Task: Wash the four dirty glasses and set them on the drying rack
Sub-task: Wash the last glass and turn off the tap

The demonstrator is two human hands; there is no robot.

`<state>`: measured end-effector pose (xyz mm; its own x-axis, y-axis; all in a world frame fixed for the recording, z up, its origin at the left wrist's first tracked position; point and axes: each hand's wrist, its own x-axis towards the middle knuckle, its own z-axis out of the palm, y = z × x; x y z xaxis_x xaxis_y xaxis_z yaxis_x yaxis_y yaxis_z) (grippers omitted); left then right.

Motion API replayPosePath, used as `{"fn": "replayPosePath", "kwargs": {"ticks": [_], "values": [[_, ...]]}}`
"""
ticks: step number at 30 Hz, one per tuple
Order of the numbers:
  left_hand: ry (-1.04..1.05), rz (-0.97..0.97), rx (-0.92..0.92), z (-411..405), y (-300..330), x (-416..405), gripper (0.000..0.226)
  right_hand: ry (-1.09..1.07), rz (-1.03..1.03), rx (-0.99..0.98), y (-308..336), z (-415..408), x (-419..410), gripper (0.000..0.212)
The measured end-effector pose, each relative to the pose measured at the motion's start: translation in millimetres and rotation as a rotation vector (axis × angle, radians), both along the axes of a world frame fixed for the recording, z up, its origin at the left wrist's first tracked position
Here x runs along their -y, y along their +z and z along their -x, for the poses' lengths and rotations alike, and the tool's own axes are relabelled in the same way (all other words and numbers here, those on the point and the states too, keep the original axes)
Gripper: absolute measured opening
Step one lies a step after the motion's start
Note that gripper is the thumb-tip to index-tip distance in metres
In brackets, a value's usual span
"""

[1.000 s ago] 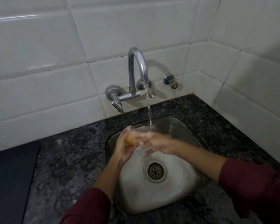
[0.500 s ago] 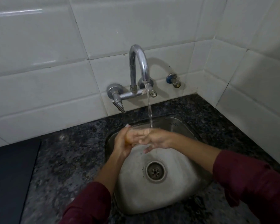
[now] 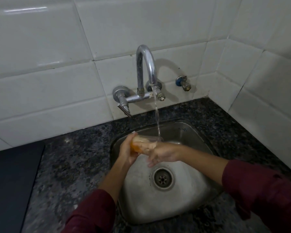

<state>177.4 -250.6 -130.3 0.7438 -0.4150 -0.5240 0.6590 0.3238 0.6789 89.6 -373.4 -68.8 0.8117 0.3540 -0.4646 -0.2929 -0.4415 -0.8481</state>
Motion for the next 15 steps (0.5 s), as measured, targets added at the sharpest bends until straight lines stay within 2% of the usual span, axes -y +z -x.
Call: {"fn": "replayPosePath", "kwargs": {"ticks": [1, 2, 4, 5, 6, 7, 8, 9, 10, 12, 13, 14, 15], "values": [[0.004, -0.017, -0.009, 0, 2, 1, 0.023, 0.021, 0.097, 0.041, -5, -1, 0, 0.076], [0.019, -0.046, -0.030, 0, 3, 2, 0.020, 0.089, 0.306, 0.162, -7, 5, -3, 0.075], [0.067, -0.107, -0.082, -1, 2, 2, 0.028, 0.251, 0.849, 0.422, -15, 8, -6, 0.053], [0.080, -0.123, -0.101, -2, 1, 2, 0.038, 0.247, 1.056, 0.495, -17, 10, -7, 0.043], [0.081, -0.128, -0.109, -2, 1, 0, 0.047, 0.230, 1.134, 0.502, -21, 8, -7, 0.039], [0.082, -0.119, -0.120, -2, -1, 0, 0.051, 0.225, 1.122, 0.462, -19, 7, -9, 0.039], [0.087, -0.124, -0.134, 0, 1, 0, 0.047, 0.211, 1.023, 0.409, -19, 3, -8, 0.043], [0.085, -0.113, -0.137, 1, 0, -1, 0.039, 0.166, 0.833, 0.326, -17, -1, -5, 0.047], [0.072, -0.088, -0.119, 1, -1, -2, 0.030, 0.087, 0.570, 0.219, -11, -3, 0, 0.050], [0.030, -0.016, -0.073, 4, -1, -2, 0.025, -0.172, -0.083, -0.123, 3, -2, 5, 0.058], [0.026, -0.016, -0.057, 5, 0, -2, 0.025, -0.254, -0.287, -0.217, 5, -1, 5, 0.061], [0.036, -0.045, -0.049, 5, 2, -1, 0.025, -0.234, -0.314, -0.225, 2, 0, 6, 0.064], [0.053, -0.086, -0.053, 6, 4, -1, 0.023, -0.150, -0.215, -0.167, 1, 3, 4, 0.066]]}}
